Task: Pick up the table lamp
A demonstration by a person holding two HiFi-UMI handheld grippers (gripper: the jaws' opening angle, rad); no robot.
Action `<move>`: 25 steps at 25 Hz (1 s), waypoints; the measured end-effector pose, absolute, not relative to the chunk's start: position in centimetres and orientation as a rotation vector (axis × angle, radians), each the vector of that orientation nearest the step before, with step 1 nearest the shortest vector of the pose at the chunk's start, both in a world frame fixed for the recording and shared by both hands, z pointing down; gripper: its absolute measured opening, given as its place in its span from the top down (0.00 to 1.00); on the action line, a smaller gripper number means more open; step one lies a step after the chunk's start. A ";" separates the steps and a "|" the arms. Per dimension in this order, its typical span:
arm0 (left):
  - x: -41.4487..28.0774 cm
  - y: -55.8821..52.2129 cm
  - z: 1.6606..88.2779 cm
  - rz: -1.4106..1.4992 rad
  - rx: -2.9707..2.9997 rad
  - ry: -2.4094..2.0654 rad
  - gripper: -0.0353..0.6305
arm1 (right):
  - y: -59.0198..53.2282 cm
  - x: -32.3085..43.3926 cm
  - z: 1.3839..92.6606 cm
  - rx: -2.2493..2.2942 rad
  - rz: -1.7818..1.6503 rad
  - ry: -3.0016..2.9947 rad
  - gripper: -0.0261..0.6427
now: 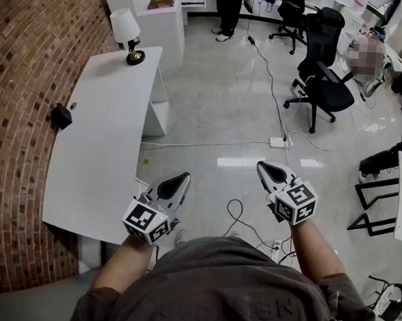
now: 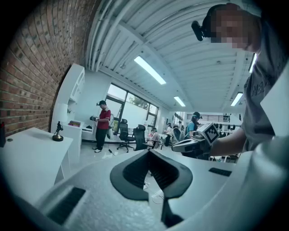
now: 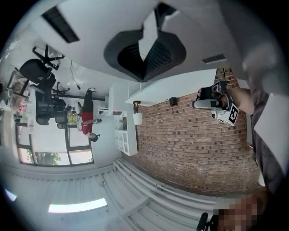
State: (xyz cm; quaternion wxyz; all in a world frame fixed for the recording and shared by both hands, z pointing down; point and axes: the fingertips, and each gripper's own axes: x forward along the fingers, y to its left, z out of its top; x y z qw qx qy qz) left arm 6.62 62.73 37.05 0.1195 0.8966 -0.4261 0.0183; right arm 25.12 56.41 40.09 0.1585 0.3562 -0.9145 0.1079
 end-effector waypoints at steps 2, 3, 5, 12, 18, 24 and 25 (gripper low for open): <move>6.6 62.6 37.1 0.056 2.622 -1.245 0.95 | 56.3 25.1 40.1 1.018 0.309 -2.616 0.97; 6.6 62.5 37.1 0.057 2.623 -1.244 0.95 | 56.2 25.1 40.1 1.018 0.310 -2.616 0.97; 6.7 62.4 37.1 0.059 2.623 -1.242 0.95 | 56.1 25.2 40.1 1.018 0.309 -2.615 0.97; 7.1 61.9 37.1 0.060 2.626 -1.238 0.95 | 55.7 25.7 40.2 1.025 0.313 -2.615 0.97; 8.2 61.1 36.7 0.064 2.633 -1.241 0.95 | 54.9 27.1 39.9 1.047 0.330 -2.621 0.97; 10.6 60.5 35.8 0.065 2.634 -1.274 0.95 | 54.2 29.9 39.5 1.035 0.321 -2.631 0.97; 11.2 60.4 35.6 0.064 2.634 -1.282 0.95 | 54.1 30.4 39.4 1.030 0.318 -2.633 0.97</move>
